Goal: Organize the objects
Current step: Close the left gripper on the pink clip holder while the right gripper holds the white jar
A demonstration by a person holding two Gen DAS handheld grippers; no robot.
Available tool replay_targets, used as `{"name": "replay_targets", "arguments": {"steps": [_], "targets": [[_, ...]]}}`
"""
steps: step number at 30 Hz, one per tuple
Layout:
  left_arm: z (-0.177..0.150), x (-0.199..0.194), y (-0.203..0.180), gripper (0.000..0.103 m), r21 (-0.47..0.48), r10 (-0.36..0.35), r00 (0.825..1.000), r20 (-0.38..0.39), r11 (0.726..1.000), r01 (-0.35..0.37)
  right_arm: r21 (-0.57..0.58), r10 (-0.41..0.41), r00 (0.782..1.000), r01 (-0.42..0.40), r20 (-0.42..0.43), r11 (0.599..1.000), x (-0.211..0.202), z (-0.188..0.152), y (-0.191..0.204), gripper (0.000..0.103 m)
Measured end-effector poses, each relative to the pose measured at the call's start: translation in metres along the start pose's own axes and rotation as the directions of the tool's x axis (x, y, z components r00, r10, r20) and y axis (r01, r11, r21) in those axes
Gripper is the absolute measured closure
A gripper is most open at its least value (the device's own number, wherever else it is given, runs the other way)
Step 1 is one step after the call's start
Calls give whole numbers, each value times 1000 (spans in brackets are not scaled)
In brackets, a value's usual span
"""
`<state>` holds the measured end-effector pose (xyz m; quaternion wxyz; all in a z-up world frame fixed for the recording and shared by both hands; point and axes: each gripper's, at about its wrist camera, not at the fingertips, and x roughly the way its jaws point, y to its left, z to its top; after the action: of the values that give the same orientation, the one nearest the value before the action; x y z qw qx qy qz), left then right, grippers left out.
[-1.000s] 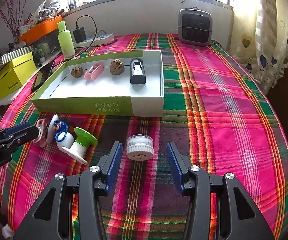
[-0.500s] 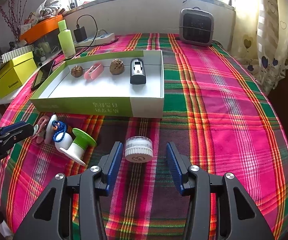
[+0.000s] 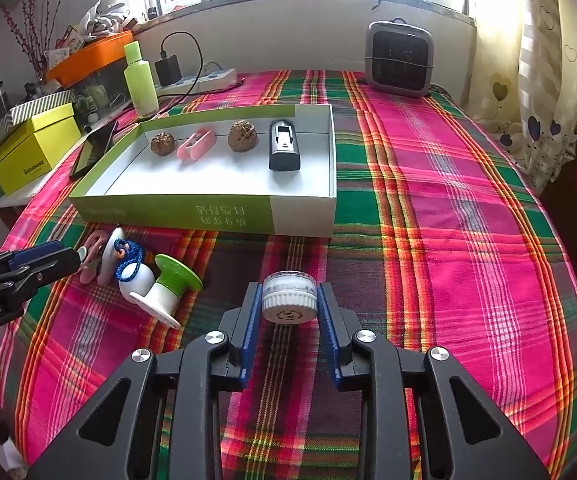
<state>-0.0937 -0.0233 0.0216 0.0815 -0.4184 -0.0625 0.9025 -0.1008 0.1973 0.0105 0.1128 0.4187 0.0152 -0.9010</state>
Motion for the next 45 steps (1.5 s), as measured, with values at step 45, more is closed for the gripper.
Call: {"name": "replay_targets", "arguments": {"steps": [45], "targets": [[13,27,0,73,31,51,999,-9,998,-51,1,22,1000,-22,-6,1000,4,2,6,74]]}}
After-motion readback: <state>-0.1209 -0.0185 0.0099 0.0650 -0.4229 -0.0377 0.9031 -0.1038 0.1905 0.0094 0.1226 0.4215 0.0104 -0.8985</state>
